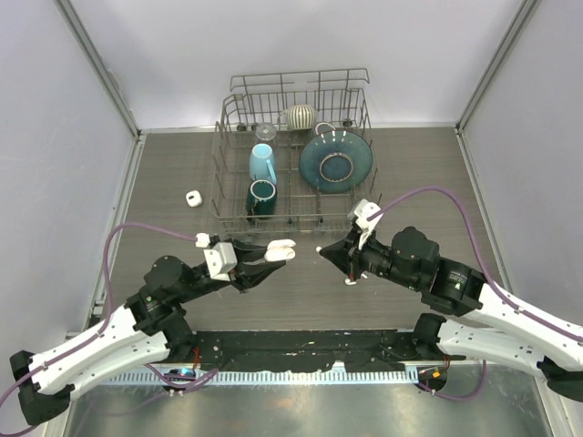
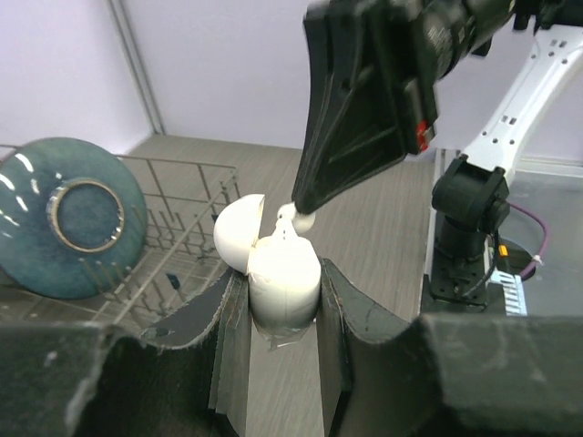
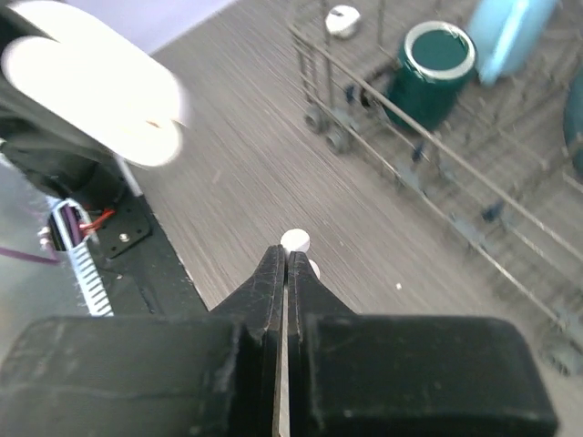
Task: Insert the wireless bluetooth earbuds into the charging case
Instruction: Place the earbud at the center of the board.
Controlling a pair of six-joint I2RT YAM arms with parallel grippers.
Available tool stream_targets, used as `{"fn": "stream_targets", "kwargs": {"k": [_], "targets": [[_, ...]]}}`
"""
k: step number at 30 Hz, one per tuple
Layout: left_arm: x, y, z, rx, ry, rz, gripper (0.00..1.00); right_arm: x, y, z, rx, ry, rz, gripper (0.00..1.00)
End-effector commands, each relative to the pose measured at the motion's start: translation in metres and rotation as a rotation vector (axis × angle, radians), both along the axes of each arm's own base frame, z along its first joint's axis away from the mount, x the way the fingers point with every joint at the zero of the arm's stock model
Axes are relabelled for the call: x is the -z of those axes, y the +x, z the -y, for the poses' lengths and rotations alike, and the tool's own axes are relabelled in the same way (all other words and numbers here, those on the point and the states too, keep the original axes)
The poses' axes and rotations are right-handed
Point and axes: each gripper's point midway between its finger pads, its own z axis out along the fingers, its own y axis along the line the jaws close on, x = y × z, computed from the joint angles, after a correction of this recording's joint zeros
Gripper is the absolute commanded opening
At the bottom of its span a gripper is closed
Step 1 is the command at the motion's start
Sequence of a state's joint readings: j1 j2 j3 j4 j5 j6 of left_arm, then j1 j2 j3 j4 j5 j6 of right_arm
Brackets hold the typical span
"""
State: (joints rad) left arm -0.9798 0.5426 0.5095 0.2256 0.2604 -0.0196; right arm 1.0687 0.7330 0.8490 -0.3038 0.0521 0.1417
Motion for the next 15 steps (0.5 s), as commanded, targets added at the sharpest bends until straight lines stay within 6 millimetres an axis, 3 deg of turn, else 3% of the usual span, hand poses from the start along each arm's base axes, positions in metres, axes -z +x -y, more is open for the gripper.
{"fn": "stream_targets", "kwargs": {"k": [1, 2, 3, 5, 8, 10, 15], "targets": [[-0.031, 0.002, -0.021, -0.072, -0.046, 0.092, 0.00, 0.032, 0.017, 0.006, 0.108, 0.040, -0.157, 0.01], [-0.031, 0.001, -0.023, -0.076, -0.049, 0.095, 0.00, 0.044, 0.029, 0.011, 0.151, 0.029, -0.195, 0.01], [-0.033, -0.001, -0.026, -0.078, -0.054, 0.101, 0.00, 0.062, 0.025, 0.004, 0.106, 0.014, -0.259, 0.01], [-0.035, -0.001, -0.028, -0.080, -0.054, 0.110, 0.00, 0.097, 0.037, -0.001, 0.131, 0.005, -0.405, 0.01], [-0.038, -0.004, -0.029, -0.070, -0.054, 0.114, 0.00, 0.128, 0.033, -0.015, 0.075, 0.040, -0.554, 0.01], [-0.039, -0.006, -0.029, -0.066, -0.064, 0.113, 0.00, 0.135, 0.036, -0.020, 0.055, 0.088, -0.577, 0.01], [-0.040, -0.009, -0.029, -0.050, -0.081, 0.108, 0.00, 0.168, 0.033, -0.020, 0.069, 0.012, -0.671, 0.04]]}}
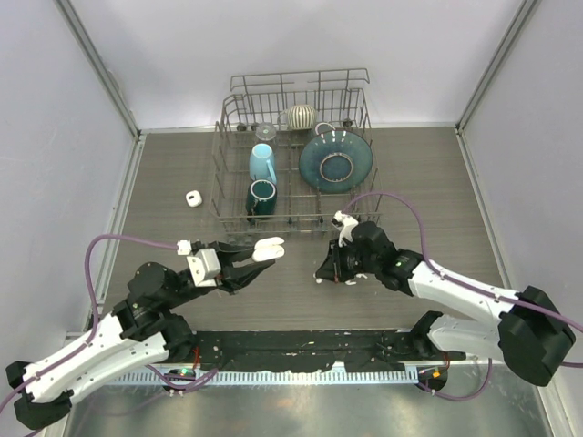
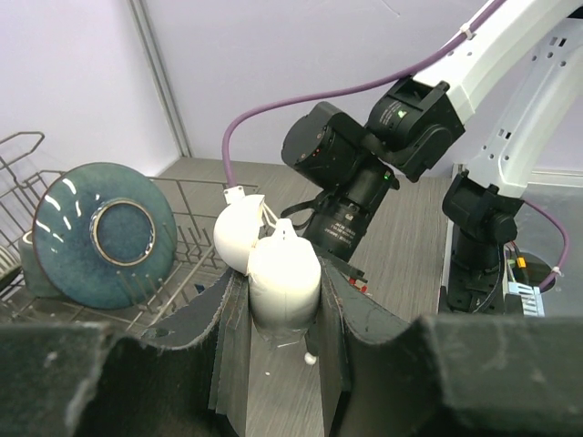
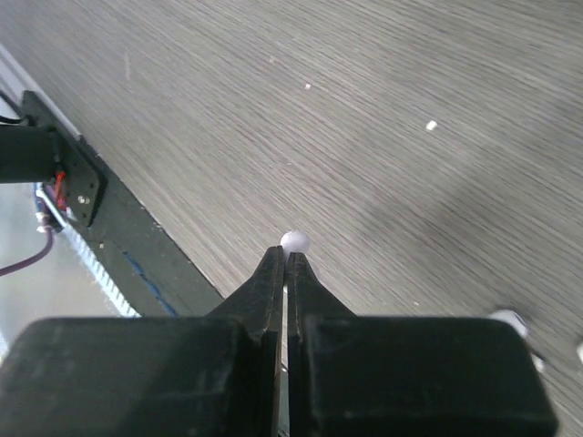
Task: Insert the wireless bluetooth earbuds into the charging case
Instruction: Place the earbud at the center of the board, then pick up the earbud from the charging case.
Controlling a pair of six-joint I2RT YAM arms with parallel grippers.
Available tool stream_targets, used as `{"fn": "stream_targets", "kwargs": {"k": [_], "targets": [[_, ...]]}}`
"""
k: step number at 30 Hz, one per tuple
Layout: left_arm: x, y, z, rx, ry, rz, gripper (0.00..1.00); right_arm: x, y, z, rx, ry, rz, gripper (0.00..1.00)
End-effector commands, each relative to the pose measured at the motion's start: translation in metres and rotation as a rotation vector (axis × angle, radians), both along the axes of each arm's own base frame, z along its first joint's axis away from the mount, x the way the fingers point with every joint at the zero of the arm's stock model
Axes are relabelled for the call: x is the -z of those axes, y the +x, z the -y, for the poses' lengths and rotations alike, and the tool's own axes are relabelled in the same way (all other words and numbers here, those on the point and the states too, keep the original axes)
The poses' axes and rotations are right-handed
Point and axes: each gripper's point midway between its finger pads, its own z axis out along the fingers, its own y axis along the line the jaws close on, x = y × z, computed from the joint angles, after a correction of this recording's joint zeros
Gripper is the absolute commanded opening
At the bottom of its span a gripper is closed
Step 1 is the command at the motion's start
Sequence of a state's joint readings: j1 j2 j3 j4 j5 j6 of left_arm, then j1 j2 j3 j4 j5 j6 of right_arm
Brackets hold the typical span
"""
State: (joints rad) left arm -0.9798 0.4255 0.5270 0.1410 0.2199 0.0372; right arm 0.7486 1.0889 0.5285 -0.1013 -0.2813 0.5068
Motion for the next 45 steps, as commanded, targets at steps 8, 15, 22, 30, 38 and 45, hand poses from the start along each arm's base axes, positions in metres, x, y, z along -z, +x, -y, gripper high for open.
{"fn": "stream_targets", "kwargs": {"k": [8, 15, 22, 30, 38, 45], "targets": [[-0.016, -0.003, 0.000, 0.013, -0.054, 0.023, 0.00, 0.014, -0.005, -0.003, -0.014, -0.012, -0.066, 0.20], [-0.011, 0.001, 0.007, 0.020, -0.037, 0.008, 0.00, 0.022, 0.000, 0.000, -0.010, -0.071, -0.074, 0.23], [-0.005, 0.003, 0.009, 0.016, -0.019, -0.003, 0.00, -0.037, 0.011, -0.003, -0.015, 0.026, 0.097, 0.29], [-0.001, 0.005, 0.016, 0.029, 0.008, -0.002, 0.00, -0.175, -0.020, -0.010, -0.210, 0.302, 0.398, 0.27], [-0.003, 0.002, 0.026, 0.075, 0.022, 0.011, 0.00, -0.252, -0.049, -0.016, -0.352, 0.432, 0.526, 0.25], [-0.008, 0.000, 0.029, 0.091, 0.009, 0.012, 0.00, -0.257, -0.063, -0.028, -0.452, 0.429, 0.544, 0.22]]}}
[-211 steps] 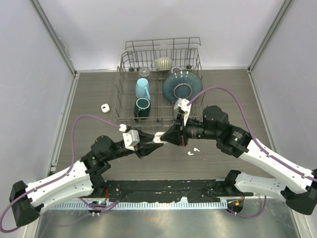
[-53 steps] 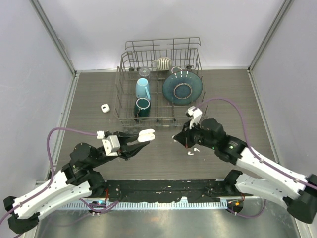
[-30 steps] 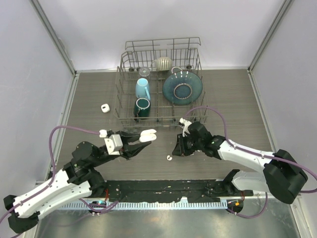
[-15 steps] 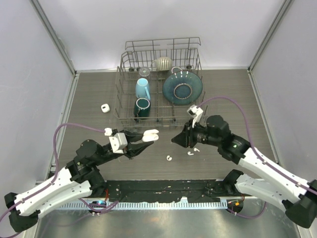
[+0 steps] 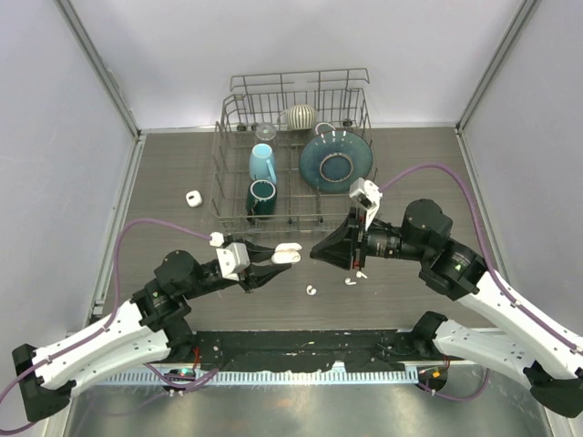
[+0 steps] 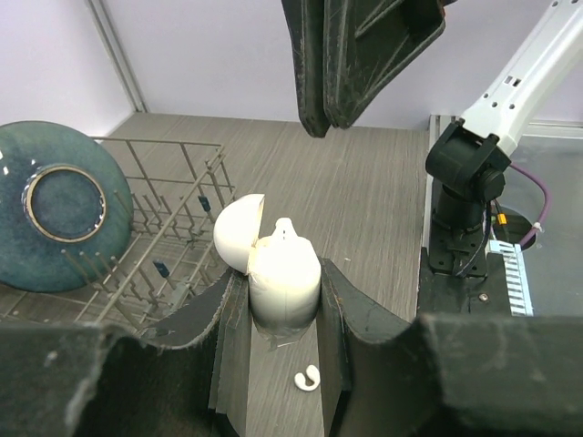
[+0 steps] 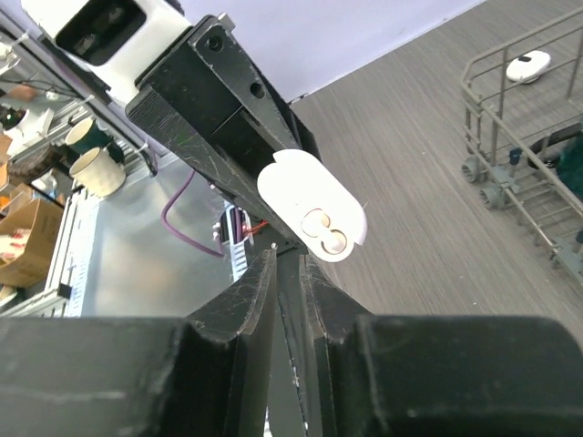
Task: Insert the wireless bluetooth earbuds into the charging case
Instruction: Pick up the earbud from the charging case.
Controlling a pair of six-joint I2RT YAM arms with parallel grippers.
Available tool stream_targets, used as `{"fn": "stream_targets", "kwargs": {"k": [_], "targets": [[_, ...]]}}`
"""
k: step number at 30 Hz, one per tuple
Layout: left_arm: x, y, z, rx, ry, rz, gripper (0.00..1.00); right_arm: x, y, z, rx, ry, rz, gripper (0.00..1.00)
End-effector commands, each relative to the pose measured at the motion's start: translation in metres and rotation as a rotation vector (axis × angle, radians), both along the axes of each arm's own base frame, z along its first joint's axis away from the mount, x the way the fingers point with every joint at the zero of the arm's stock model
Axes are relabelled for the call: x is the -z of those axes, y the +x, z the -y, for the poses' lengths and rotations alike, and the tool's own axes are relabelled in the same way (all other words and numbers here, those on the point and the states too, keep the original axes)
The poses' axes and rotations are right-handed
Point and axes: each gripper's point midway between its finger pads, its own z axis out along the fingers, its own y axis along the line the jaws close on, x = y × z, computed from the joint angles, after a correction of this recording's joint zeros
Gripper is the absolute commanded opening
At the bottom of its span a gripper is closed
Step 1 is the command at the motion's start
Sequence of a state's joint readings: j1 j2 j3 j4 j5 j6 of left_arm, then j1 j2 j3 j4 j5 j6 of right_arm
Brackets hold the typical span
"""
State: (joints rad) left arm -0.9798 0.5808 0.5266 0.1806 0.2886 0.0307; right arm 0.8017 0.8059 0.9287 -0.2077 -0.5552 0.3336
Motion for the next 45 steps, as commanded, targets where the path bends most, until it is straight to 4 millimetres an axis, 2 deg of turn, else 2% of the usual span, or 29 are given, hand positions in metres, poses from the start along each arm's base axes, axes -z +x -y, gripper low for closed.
{"fn": "stream_targets", "kwargs": {"k": [1, 6, 9, 15, 20, 34, 45], "targets": [[-0.040, -0.006, -0.001, 0.028, -0.099, 0.066, 0.00, -0.012, -0.013, -0.008, -0.082, -0.008, 0.070, 0.21], [-0.047, -0.009, 0.002, 0.051, -0.104, 0.068, 0.00, -0.001, -0.024, -0.019, -0.121, -0.061, 0.093, 0.22], [-0.050, -0.013, 0.004, 0.078, -0.104, 0.073, 0.00, 0.003, -0.017, -0.021, -0.085, -0.090, 0.128, 0.22], [-0.046, -0.018, 0.008, 0.115, -0.081, 0.061, 0.00, -0.006, -0.011, -0.017, -0.038, -0.094, 0.216, 0.23], [-0.046, -0.019, 0.006, 0.113, -0.082, 0.061, 0.00, -0.014, -0.015, -0.011, -0.044, -0.077, 0.275, 0.23], [-0.055, -0.021, 0.010, 0.136, -0.088, 0.067, 0.00, -0.013, -0.029, -0.013, -0.122, -0.049, 0.335, 0.25], [-0.057, -0.035, 0.014, 0.226, -0.083, 0.079, 0.00, -0.013, -0.020, -0.016, -0.093, -0.052, 0.381, 0.26]]}}
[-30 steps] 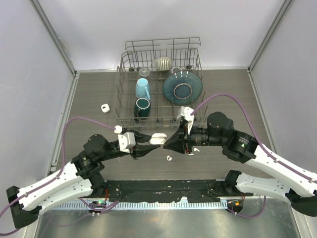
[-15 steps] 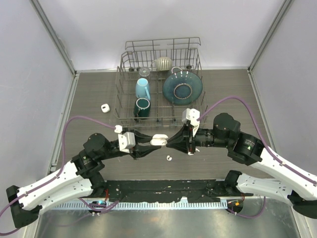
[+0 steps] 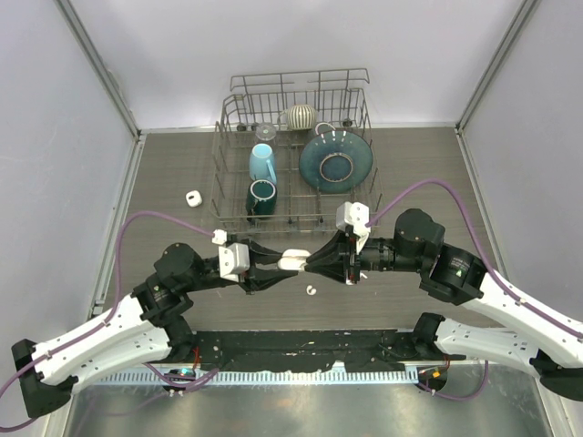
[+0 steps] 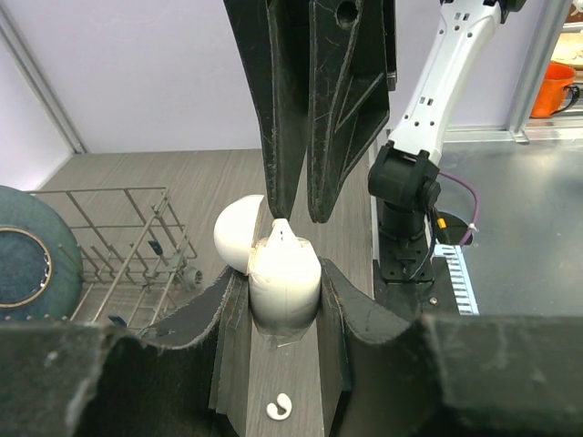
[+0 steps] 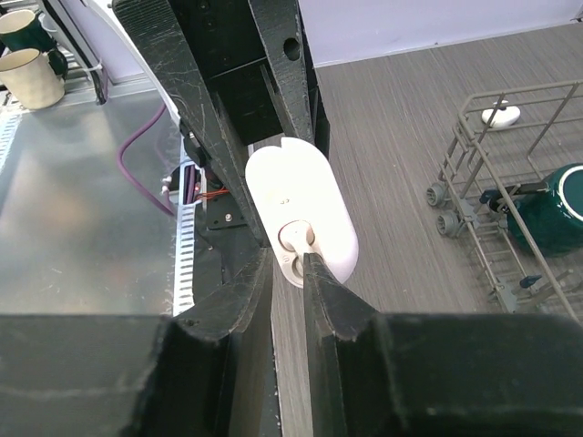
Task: Insert the wireless bluetooth earbuds into the charging case
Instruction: Pick up the earbud from the charging case.
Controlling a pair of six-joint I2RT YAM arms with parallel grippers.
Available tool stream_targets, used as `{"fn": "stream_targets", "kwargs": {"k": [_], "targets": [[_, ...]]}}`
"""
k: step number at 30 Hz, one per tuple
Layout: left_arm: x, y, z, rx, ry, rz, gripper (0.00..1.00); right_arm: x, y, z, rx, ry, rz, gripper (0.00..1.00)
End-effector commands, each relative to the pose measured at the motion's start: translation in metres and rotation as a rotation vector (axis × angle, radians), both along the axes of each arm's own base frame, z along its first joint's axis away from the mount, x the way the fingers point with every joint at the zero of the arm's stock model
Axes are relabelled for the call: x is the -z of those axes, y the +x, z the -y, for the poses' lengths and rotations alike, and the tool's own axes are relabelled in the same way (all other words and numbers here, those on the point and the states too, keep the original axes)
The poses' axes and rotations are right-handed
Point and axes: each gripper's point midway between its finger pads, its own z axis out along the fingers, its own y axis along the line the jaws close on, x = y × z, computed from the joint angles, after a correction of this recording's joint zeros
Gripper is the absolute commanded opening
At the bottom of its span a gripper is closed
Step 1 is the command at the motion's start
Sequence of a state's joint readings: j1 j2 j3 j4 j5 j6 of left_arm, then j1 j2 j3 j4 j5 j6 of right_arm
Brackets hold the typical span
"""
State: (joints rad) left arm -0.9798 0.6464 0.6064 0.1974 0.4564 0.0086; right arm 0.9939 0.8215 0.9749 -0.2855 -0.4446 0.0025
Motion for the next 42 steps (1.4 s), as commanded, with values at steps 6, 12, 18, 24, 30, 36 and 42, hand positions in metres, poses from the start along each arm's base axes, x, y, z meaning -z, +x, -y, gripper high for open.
{"fn": "stream_targets", "kwargs": {"k": [6, 12, 18, 24, 30, 36, 42], "targets": [[-0.041, -0.013, -0.001, 0.066, -0.089, 0.074, 0.00, -0.005, 0.005, -0.007, -0.004, 0.010, 0.053, 0.26], [-0.048, -0.016, -0.001, 0.081, -0.121, 0.068, 0.00, 0.002, 0.004, -0.011, -0.011, -0.017, 0.042, 0.30], [-0.049, -0.016, 0.001, 0.090, -0.128, 0.062, 0.00, 0.005, 0.009, -0.011, 0.008, -0.048, 0.061, 0.38], [-0.053, -0.019, 0.000, 0.100, -0.139, 0.070, 0.00, 0.012, 0.012, -0.013, 0.019, -0.091, 0.071, 0.41], [-0.057, -0.021, -0.001, 0.108, -0.153, 0.073, 0.00, 0.021, 0.022, -0.014, 0.085, -0.136, 0.110, 0.42], [-0.060, -0.023, -0.001, 0.118, -0.163, 0.079, 0.00, 0.033, 0.023, -0.021, 0.103, -0.187, 0.145, 0.41], [-0.060, -0.024, -0.002, 0.120, -0.164, 0.079, 0.00, 0.039, 0.027, -0.022, 0.125, -0.212, 0.159, 0.29]]}}
